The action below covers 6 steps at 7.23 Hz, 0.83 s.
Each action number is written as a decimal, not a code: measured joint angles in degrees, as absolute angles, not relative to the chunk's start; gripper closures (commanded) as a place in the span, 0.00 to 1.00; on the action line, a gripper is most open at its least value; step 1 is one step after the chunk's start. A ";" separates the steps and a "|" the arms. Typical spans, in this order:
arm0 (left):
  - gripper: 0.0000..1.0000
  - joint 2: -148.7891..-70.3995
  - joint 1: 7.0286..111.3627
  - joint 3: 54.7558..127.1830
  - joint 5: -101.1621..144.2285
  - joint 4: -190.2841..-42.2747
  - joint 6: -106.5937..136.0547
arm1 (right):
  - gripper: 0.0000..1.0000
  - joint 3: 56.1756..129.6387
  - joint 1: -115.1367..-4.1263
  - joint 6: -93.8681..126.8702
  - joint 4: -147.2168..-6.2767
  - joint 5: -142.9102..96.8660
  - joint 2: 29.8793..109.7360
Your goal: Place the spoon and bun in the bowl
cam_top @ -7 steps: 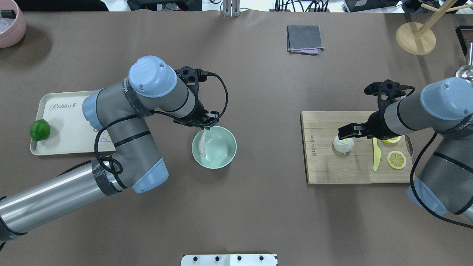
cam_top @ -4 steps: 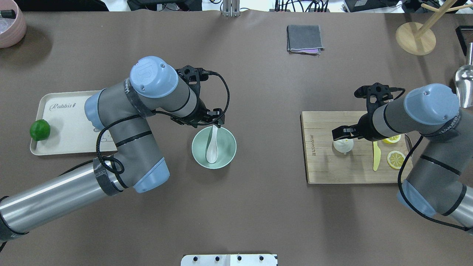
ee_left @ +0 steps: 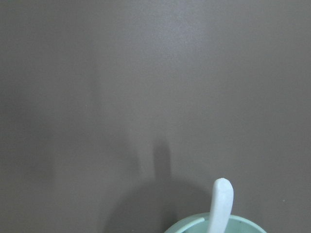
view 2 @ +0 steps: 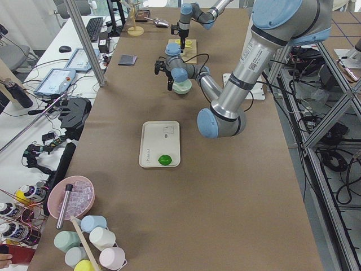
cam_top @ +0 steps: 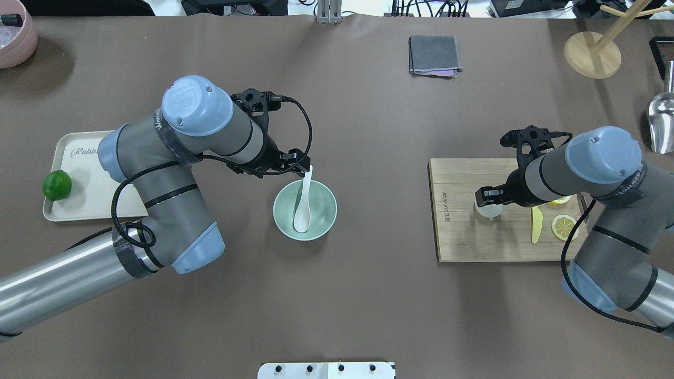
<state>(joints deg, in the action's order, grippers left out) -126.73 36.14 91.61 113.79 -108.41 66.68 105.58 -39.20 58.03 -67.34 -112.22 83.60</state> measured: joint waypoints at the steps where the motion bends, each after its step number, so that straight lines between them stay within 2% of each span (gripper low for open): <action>1: 0.03 -126.66 36.71 92.34 114.29 -107.74 66.68 | 1.00 106.11 -39.15 58.05 -67.63 -112.38 83.54; 3: 0.03 -125.96 40.56 95.15 119.15 -105.60 66.13 | 1.00 108.15 -39.03 59.79 -72.17 -112.64 79.92; 6: 0.03 -117.49 49.30 100.89 129.01 -104.97 56.90 | 1.00 108.88 -35.35 72.15 -84.94 -111.48 62.03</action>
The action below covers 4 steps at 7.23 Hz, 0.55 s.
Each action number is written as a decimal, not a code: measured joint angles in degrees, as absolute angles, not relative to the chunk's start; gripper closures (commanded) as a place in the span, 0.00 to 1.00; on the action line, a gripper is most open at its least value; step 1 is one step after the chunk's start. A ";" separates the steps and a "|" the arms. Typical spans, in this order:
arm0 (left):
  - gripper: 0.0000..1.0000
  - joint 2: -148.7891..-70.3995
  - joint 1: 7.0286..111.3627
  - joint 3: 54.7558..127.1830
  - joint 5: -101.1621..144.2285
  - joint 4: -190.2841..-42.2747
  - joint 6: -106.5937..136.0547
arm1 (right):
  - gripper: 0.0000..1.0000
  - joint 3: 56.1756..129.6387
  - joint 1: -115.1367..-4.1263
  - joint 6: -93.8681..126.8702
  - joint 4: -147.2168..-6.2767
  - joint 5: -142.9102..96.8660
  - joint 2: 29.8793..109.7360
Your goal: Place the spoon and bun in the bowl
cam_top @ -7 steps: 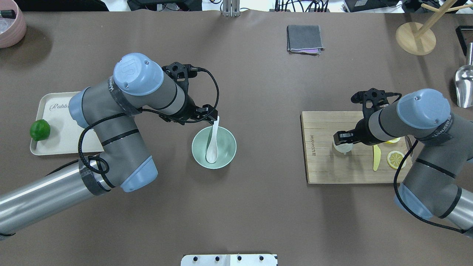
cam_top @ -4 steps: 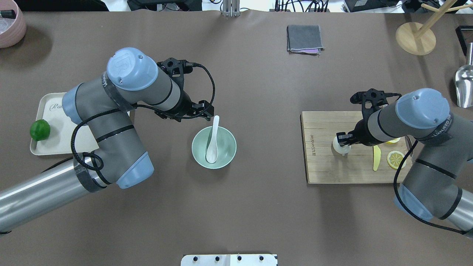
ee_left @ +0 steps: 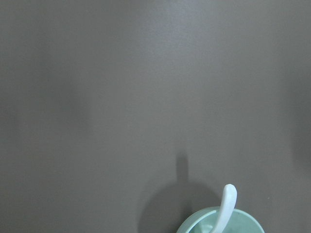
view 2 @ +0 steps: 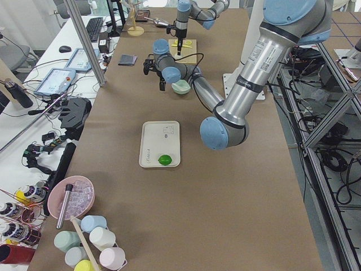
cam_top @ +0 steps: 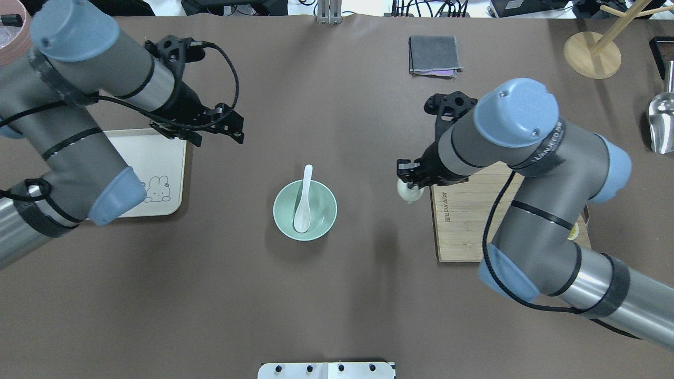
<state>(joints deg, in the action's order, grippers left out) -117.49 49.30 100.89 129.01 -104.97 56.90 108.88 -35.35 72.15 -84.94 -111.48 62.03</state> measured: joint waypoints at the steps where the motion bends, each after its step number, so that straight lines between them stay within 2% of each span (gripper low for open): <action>1: 0.03 -113.60 52.53 101.97 131.67 -104.95 50.79 | 1.00 108.03 -32.70 76.46 -85.92 -109.35 57.24; 2: 0.03 -110.63 55.14 102.10 133.64 -104.94 45.10 | 0.97 106.00 -29.86 79.60 -86.09 -106.29 52.92; 3: 0.03 -109.08 56.33 101.85 134.34 -104.94 41.54 | 0.01 102.84 -27.50 81.57 -86.04 -103.31 49.06; 4: 0.03 -108.65 56.69 101.41 134.51 -104.94 40.13 | 0.00 100.45 -26.00 82.96 -85.95 -100.98 46.78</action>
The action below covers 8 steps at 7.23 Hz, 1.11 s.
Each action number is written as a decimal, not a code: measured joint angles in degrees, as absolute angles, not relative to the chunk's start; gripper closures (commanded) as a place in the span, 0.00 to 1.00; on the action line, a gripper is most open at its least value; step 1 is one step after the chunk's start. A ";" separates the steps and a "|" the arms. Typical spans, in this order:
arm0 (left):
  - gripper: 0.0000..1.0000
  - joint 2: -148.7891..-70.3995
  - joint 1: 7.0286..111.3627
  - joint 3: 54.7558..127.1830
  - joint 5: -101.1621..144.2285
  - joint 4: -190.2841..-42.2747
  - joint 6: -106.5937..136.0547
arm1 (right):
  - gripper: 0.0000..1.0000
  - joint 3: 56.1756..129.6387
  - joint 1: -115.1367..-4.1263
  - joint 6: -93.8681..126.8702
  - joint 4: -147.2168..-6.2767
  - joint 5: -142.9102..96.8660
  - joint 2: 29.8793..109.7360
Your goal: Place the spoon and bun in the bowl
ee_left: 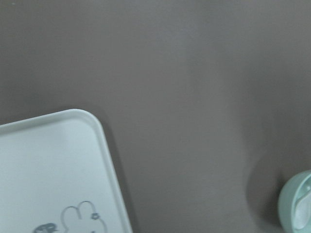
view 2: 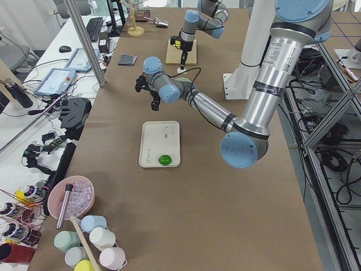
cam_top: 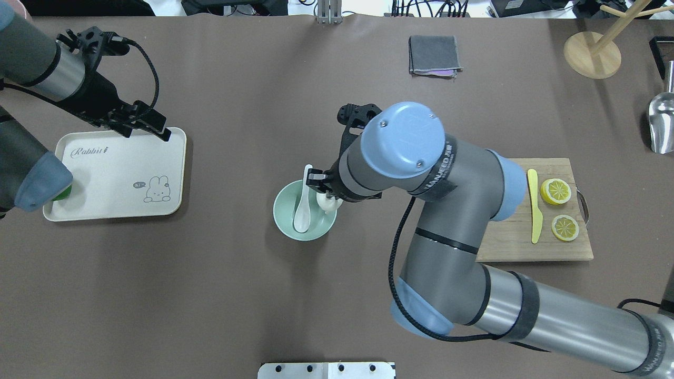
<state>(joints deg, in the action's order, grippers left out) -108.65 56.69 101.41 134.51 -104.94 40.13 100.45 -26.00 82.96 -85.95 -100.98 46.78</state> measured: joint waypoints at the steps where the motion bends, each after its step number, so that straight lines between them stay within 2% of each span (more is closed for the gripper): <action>1: 0.03 -108.71 56.79 100.96 134.54 -104.94 39.81 | 0.00 99.23 -25.09 84.35 -85.55 -99.34 45.95; 3: 0.03 -108.65 57.07 100.38 134.35 -104.92 39.77 | 0.00 101.64 -25.75 84.98 -84.63 -99.19 48.67; 4: 0.03 -108.33 58.14 99.88 133.64 -104.86 38.79 | 0.00 105.12 -29.13 83.51 -84.94 -102.59 53.23; 6: 0.03 -105.13 62.31 99.41 130.81 -102.89 30.36 | 0.00 111.16 -41.82 69.87 -85.77 -113.17 65.97; 8: 0.02 -95.55 68.31 102.77 129.99 -101.03 16.57 | 0.00 110.17 -56.52 43.91 -86.68 -120.24 77.23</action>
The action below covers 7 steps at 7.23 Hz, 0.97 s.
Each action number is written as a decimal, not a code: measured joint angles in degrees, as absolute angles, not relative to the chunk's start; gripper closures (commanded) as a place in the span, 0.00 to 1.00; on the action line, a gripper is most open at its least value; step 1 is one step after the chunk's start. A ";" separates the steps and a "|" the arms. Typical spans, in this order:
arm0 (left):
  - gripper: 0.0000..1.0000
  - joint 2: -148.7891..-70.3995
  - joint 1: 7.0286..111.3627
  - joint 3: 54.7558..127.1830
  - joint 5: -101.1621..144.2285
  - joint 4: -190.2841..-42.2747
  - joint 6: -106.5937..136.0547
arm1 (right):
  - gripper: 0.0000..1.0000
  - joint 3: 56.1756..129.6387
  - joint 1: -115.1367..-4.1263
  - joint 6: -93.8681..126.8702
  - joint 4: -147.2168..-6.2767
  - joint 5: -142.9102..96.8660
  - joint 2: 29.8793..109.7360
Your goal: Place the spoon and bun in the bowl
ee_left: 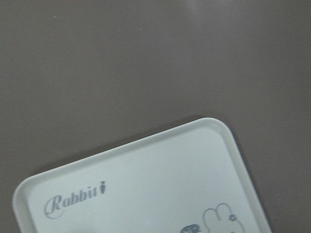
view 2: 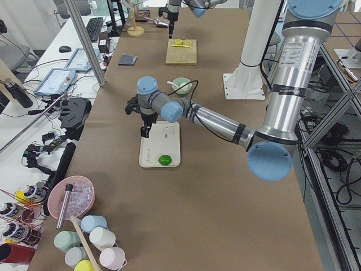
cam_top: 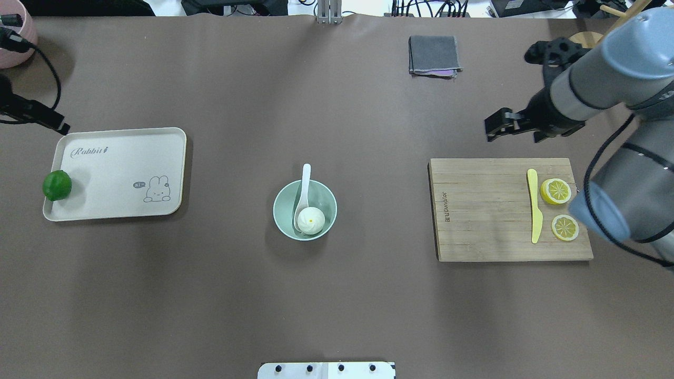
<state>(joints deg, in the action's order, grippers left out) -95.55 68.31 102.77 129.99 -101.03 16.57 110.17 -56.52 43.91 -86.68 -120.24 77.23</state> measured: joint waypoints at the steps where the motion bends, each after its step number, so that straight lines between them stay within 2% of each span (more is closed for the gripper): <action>1: 0.02 -90.62 71.39 104.83 130.36 -100.80 11.17 | 0.00 107.41 -63.09 30.64 -86.78 -122.97 81.23; 4: 0.02 -82.12 79.63 106.33 134.79 -101.14 2.84 | 0.00 97.09 -77.92 3.37 -86.43 -131.31 86.35; 7: 0.02 -79.34 81.86 106.25 135.14 -101.31 1.62 | 0.00 95.85 -84.24 -2.57 -86.06 -132.60 89.95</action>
